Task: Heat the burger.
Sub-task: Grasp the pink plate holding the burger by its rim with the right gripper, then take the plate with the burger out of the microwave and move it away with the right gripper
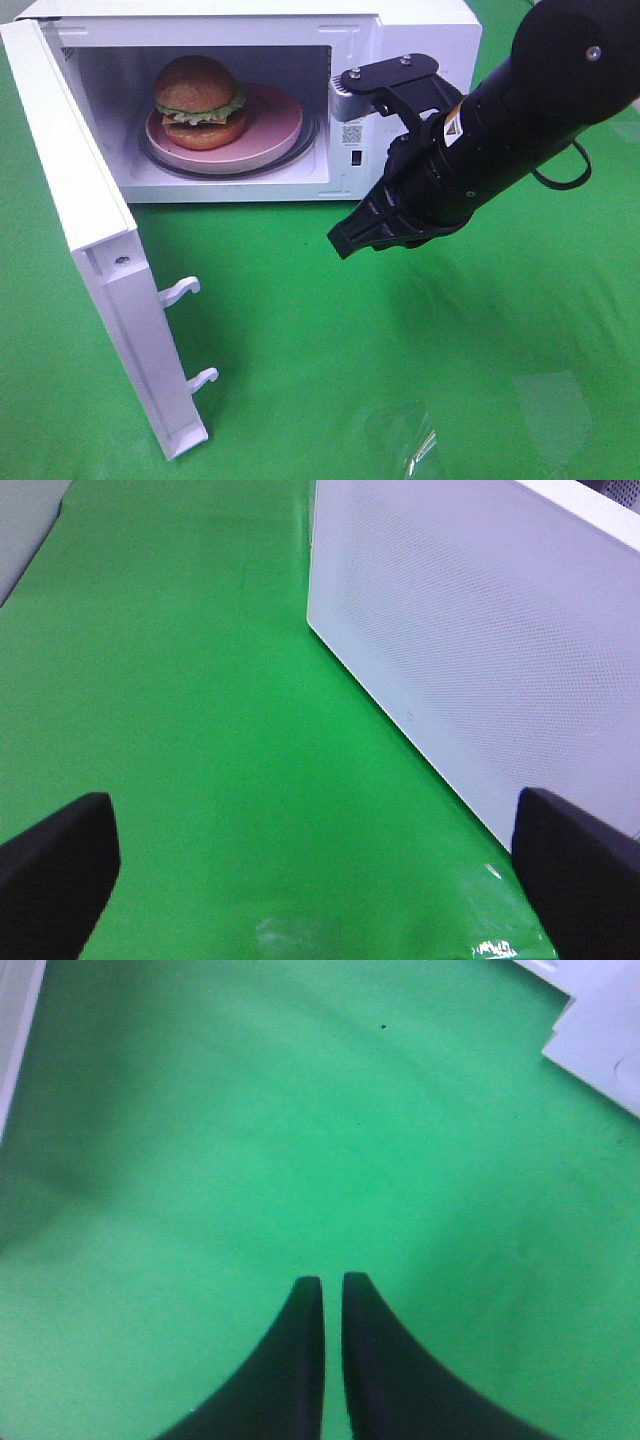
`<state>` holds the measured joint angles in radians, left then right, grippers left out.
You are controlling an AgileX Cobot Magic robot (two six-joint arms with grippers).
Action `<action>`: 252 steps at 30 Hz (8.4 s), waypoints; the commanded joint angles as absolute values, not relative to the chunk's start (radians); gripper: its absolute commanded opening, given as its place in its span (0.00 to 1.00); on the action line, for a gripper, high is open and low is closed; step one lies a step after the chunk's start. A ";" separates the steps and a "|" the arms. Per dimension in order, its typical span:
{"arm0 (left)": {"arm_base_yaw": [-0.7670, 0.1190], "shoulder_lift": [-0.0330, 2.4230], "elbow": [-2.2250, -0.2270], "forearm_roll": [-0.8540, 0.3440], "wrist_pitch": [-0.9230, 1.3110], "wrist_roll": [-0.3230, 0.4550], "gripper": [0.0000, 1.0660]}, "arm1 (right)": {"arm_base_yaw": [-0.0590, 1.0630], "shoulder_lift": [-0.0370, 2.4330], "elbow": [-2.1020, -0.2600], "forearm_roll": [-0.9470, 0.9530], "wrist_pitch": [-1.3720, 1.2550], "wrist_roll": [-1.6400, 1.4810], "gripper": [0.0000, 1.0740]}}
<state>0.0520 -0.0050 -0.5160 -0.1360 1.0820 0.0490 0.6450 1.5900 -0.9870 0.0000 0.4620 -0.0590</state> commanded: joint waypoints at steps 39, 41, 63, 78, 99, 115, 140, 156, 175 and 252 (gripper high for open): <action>0.052 -0.020 -0.515 -0.138 1.070 0.048 0.94 | 0.640 1.586 -1.055 -0.236 0.366 -1.208 0.72; 0.052 -0.020 -0.515 -0.138 1.070 0.048 0.94 | 0.642 1.592 -1.055 -0.251 0.344 -1.178 0.79; 0.052 -0.020 -0.515 -0.138 1.070 0.048 0.94 | 0.713 1.850 -1.267 -0.376 0.322 -1.104 0.78; 0.052 -0.020 -0.515 -0.138 1.070 0.048 0.94 | 0.713 2.092 -1.525 -0.387 0.325 -1.074 0.76; 0.052 -0.020 -0.515 -0.138 1.070 0.048 0.94 | 0.713 2.337 -1.814 -0.379 0.354 -1.042 0.73; 0.052 -0.020 -0.515 -0.138 1.070 0.048 0.94 | 0.712 2.444 -1.905 -0.330 0.267 -1.043 0.71; 0.052 -0.020 -0.515 -0.138 1.070 0.048 0.94 | 0.713 2.480 -1.905 -0.225 0.195 -1.041 0.32; 0.052 -0.020 -0.515 -0.138 1.070 0.048 0.94 | 0.725 2.421 -1.903 -0.226 0.330 -1.068 0.00; 0.052 -0.020 -0.515 -0.138 1.070 0.048 0.94 | 0.725 2.379 -1.879 -0.156 0.478 -1.180 0.00; 0.052 -0.020 -0.515 -0.138 1.070 0.048 0.94 | 0.780 2.119 -1.352 -0.121 -0.233 -1.180 0.00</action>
